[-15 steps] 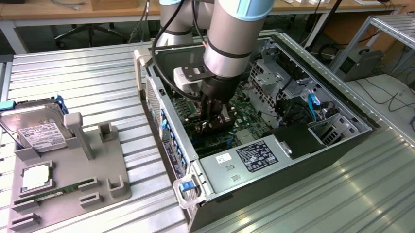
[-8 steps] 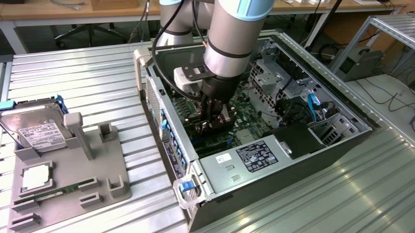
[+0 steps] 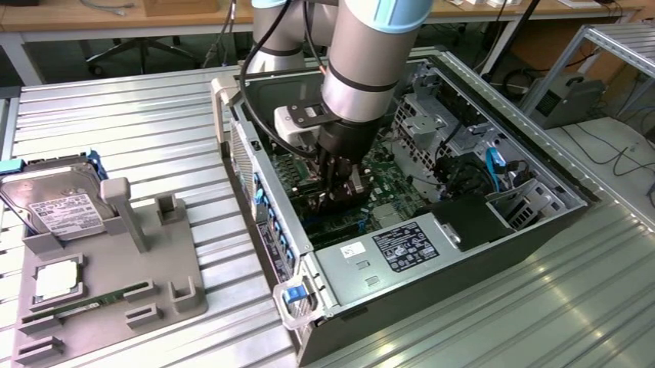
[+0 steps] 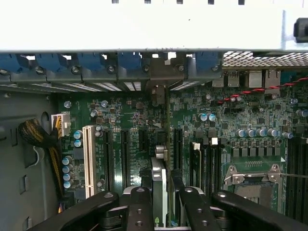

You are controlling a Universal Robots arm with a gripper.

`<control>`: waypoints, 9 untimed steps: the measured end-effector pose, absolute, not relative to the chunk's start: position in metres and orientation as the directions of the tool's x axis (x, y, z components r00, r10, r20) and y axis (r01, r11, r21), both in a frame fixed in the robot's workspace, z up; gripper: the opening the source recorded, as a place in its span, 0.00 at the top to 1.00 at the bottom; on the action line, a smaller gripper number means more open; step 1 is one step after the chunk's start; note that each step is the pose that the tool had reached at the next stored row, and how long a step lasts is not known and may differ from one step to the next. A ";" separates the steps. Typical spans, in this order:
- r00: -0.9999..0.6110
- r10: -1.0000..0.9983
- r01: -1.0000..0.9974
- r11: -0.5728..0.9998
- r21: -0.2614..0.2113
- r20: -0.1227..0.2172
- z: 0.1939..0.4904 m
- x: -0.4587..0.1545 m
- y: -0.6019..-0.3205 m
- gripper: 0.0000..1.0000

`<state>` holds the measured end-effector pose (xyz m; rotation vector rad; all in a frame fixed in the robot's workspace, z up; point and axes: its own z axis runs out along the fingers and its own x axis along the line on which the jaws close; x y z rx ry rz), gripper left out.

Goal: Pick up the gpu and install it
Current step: 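Insert the gpu into the slot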

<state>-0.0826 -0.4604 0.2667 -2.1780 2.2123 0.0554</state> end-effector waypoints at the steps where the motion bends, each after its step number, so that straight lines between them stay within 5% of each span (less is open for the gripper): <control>1: -0.016 -0.999 -1.000 0.016 0.000 -0.051 0.267 -0.083 -0.460 0.74; 9: -0.016 -0.999 -1.000 0.016 0.000 -0.051 0.265 -0.083 -0.460 0.74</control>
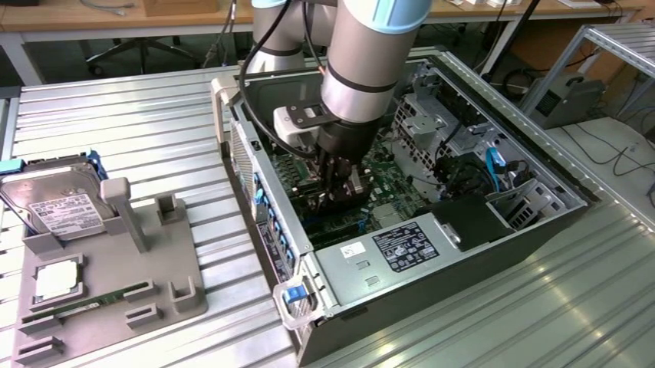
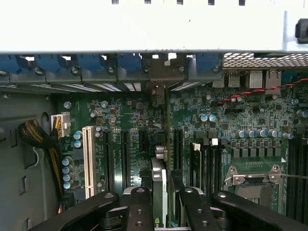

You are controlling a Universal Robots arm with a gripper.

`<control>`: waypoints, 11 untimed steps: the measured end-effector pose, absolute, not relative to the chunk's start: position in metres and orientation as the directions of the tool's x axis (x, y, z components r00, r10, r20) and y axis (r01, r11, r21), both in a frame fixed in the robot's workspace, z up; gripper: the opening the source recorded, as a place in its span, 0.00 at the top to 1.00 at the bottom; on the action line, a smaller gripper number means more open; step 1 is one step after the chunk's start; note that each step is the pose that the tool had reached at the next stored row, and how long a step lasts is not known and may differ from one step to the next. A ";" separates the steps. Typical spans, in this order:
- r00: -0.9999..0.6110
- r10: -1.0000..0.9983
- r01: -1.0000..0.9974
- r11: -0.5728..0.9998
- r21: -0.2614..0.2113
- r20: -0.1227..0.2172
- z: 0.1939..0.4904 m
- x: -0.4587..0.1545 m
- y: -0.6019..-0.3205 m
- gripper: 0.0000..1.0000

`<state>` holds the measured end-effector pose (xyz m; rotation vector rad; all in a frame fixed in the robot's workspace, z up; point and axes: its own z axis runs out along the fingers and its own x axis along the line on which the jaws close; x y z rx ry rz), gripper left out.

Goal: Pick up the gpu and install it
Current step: 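Insert the gpu into the slot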

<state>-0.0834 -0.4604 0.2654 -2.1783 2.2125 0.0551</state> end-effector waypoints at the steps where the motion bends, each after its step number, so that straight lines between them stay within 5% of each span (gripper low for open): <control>1: -0.016 -0.999 -1.000 0.016 0.000 -0.051 0.265 -0.083 -0.460 0.74; 11: -0.016 -0.999 -1.000 0.016 0.000 -0.051 0.263 -0.085 -0.460 0.74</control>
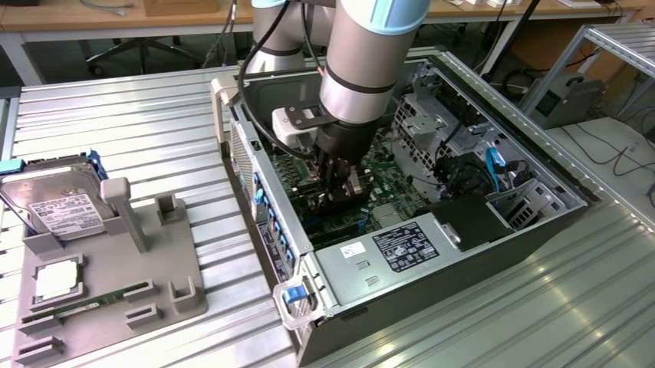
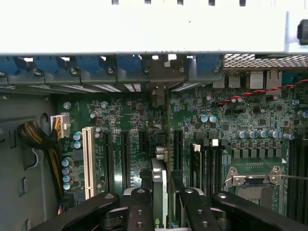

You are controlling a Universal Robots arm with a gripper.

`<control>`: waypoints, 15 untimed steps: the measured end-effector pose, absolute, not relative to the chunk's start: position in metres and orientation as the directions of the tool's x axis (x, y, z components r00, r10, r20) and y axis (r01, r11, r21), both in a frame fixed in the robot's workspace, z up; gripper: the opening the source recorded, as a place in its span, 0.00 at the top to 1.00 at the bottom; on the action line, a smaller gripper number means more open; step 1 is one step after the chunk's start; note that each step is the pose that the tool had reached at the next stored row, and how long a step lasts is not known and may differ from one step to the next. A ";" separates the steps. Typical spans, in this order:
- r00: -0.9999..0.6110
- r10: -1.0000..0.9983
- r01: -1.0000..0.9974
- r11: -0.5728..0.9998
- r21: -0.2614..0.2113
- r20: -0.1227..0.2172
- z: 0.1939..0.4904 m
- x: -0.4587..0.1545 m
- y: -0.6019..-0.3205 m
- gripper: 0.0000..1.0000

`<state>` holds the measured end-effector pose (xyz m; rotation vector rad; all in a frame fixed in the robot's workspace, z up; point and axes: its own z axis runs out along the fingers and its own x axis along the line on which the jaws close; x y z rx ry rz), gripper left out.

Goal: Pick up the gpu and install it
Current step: 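Insert the gpu into the slot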

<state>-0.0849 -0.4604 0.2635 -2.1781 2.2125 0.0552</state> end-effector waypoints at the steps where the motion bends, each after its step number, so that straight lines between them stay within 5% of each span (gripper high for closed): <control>1: -0.016 -0.999 -1.000 0.016 0.000 -0.051 0.263 -0.085 -0.460 0.74; 15: -0.016 -0.999 -1.000 0.016 0.000 -0.051 0.261 -0.085 -0.460 0.74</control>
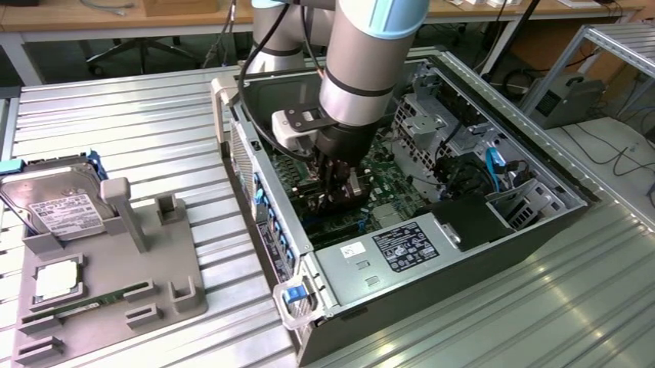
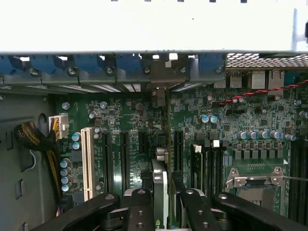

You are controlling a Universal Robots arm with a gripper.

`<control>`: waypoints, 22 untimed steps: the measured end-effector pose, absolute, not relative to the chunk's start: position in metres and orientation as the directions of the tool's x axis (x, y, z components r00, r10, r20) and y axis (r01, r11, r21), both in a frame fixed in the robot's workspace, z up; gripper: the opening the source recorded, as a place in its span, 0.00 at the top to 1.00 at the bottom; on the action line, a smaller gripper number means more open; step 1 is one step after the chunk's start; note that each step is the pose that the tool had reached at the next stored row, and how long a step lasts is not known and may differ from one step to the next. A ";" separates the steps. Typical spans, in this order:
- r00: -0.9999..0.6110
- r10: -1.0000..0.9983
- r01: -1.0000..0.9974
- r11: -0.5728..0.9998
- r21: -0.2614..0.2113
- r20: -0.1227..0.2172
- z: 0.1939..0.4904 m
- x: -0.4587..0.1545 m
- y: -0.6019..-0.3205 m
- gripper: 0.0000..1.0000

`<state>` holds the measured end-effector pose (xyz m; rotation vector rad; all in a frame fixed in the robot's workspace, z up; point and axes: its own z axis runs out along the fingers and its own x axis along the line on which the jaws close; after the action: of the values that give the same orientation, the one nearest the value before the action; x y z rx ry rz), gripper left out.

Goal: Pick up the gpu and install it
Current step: 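Insert the gpu into the slot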

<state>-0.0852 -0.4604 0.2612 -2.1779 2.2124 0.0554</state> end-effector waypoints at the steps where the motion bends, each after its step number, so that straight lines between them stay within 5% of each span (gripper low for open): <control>1: -0.016 -0.999 -1.000 0.016 0.000 -0.051 0.261 -0.085 -0.460 0.74; 13: -0.016 -0.999 -1.000 0.016 0.000 -0.052 0.261 -0.085 -0.460 0.73; 19: -0.016 -0.999 -1.000 0.016 0.000 -0.051 0.261 -0.085 -0.460 0.36; 22: -0.016 -0.999 -1.000 0.016 0.000 -0.051 0.261 -0.085 -0.460 0.30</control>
<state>-0.0852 -0.4604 0.2612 -2.1779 2.2124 0.0554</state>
